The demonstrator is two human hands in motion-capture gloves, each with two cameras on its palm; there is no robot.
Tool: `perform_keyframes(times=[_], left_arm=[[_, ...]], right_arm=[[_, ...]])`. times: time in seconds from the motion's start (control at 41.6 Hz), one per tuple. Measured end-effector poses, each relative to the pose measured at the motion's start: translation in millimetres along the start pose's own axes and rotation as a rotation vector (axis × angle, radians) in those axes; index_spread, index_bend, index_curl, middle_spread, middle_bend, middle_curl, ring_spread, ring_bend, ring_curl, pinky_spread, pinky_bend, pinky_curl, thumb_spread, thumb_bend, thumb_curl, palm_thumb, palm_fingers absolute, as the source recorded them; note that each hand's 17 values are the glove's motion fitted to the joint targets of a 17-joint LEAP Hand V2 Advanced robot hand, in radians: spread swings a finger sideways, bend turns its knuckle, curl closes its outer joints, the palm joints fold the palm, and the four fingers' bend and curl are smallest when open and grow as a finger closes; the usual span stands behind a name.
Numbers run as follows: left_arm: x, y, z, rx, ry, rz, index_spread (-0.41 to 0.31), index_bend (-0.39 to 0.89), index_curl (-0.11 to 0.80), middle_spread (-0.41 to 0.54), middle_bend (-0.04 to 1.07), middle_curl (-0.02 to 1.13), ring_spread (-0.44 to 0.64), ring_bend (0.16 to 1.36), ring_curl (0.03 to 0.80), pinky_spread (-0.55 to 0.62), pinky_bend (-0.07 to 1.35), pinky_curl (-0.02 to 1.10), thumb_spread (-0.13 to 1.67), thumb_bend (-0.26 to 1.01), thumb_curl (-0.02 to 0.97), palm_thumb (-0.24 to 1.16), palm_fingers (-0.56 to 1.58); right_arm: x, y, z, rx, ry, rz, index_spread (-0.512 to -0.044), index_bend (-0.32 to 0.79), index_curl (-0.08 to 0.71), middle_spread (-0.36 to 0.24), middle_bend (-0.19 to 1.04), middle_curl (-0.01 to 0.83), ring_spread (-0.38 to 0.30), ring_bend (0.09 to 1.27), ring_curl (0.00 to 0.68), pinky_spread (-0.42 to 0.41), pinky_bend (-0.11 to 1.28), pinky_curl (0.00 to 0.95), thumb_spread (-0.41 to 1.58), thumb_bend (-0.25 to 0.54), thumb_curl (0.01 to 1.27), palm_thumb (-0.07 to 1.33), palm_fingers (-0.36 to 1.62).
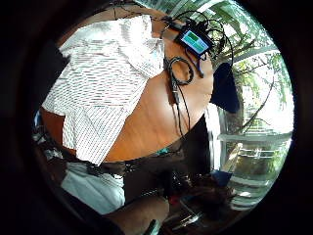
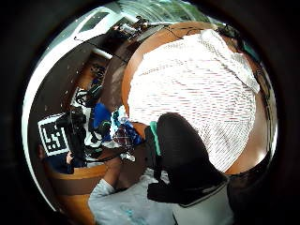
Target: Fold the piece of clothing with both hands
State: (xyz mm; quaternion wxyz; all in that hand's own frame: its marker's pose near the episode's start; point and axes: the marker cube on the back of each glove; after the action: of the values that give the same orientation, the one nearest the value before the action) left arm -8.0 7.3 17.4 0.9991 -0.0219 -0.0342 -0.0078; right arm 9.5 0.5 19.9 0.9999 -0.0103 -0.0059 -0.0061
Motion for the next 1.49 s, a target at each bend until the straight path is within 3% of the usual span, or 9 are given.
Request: perform_keyframes(times=[0.457,0.601,0.793,0.865,0.913,0.961,1.129,1.322,1.49], left_arm=[[-22,14,102,-0.277,-0.012,0.033,-0.114,0.14,0.238,-0.083,0.18,0.37,0.03,0.51,0.316,0.1,0.51,0.34,1.07,-0.01,0.291,0.25,0.53],[-20,21,97,-0.213,-0.039,0.049,-0.154,0.25,0.302,-0.116,0.17,0.36,0.01,0.45,0.301,0.08,0.45,0.33,1.11,-0.01,0.298,0.28,0.62],[-25,12,91,0.084,-0.163,0.116,-0.197,0.23,0.34,-0.179,0.16,0.36,-0.07,0.42,0.291,0.01,0.42,0.32,1.16,0.0,0.306,0.35,0.73],[-18,12,79,0.208,-0.169,0.132,-0.253,0.28,0.365,-0.241,0.2,0.37,-0.2,0.45,0.301,-0.09,0.4,0.32,1.18,0.07,0.337,0.5,1.06],[-5,23,74,0.183,-0.086,0.151,-0.255,0.25,0.369,-0.242,0.16,0.37,-0.2,0.42,0.298,-0.1,0.4,0.33,1.18,0.05,0.33,0.49,0.97],[-2,32,67,0.158,-0.05,0.172,-0.291,0.28,0.387,-0.288,0.26,0.41,-0.28,0.48,0.333,-0.16,0.36,0.34,1.16,0.08,0.355,0.57,1.21],[-20,47,9,0.038,-0.033,0.211,-0.332,0.24,0.405,-0.341,0.34,0.45,-0.36,0.55,0.375,-0.23,0.3,0.35,1.11,0.07,0.376,0.66,1.28],[-31,-16,-50,-0.011,-0.095,0.192,-0.345,0.21,0.425,-0.368,0.38,0.47,-0.4,0.62,0.407,-0.27,0.26,0.36,1.08,0.04,0.393,0.72,1.31],[-38,-112,-3,-0.237,-0.165,0.089,-0.351,0.2,0.441,-0.382,0.41,0.48,-0.42,0.67,0.426,-0.29,0.25,0.38,1.08,0.02,0.398,0.76,1.33]], right_arm=[[40,6,98,-0.277,-0.035,0.026,-0.324,0.14,0.242,0.04,0.18,0.251,0.152,0.28,0.208,0.228,0.52,0.327,1.13,0.006,0.31,0.45,0.11],[40,9,95,-0.253,-0.056,0.028,-0.314,0.21,0.275,0.008,0.17,0.259,0.088,0.32,0.222,0.187,0.48,0.316,1.13,0.027,0.34,0.56,0.27],[48,9,96,-0.099,0.012,-0.013,-0.303,0.39,0.369,-0.068,0.21,0.301,-0.019,0.31,0.25,0.119,0.34,0.3,1.18,0.1,0.36,0.75,0.6],[51,11,95,-0.045,0.074,-0.055,-0.289,0.4,0.369,-0.095,0.21,0.308,-0.061,0.32,0.252,0.067,0.32,0.283,1.18,0.137,0.37,0.84,0.8],[51,14,92,-0.037,0.097,-0.079,-0.288,0.39,0.373,-0.1,0.17,0.306,-0.069,0.3,0.249,0.068,0.29,0.281,1.18,0.123,0.37,0.84,0.73],[49,21,84,-0.05,0.114,-0.105,-0.281,0.32,0.373,-0.126,0.26,0.34,-0.124,0.41,0.297,0.003,0.3,0.294,1.17,0.19,0.4,0.97,1.01],[31,42,5,-0.185,0.012,-0.201,-0.281,0.17,0.376,-0.205,0.26,0.373,-0.195,0.52,0.363,-0.1,0.29,0.32,1.14,0.199,0.41,1.05,1.17],[40,-36,-59,-0.245,-0.159,-0.19,-0.28,0.13,0.361,-0.248,0.25,0.393,-0.231,0.61,0.408,-0.168,0.32,0.346,1.12,0.178,0.41,1.08,1.21],[49,-142,-42,-0.319,-0.253,-0.063,-0.276,0.11,0.34,-0.241,0.25,0.41,-0.249,0.66,0.433,-0.238,0.4,0.374,1.08,0.145,0.4,1.1,1.25]])
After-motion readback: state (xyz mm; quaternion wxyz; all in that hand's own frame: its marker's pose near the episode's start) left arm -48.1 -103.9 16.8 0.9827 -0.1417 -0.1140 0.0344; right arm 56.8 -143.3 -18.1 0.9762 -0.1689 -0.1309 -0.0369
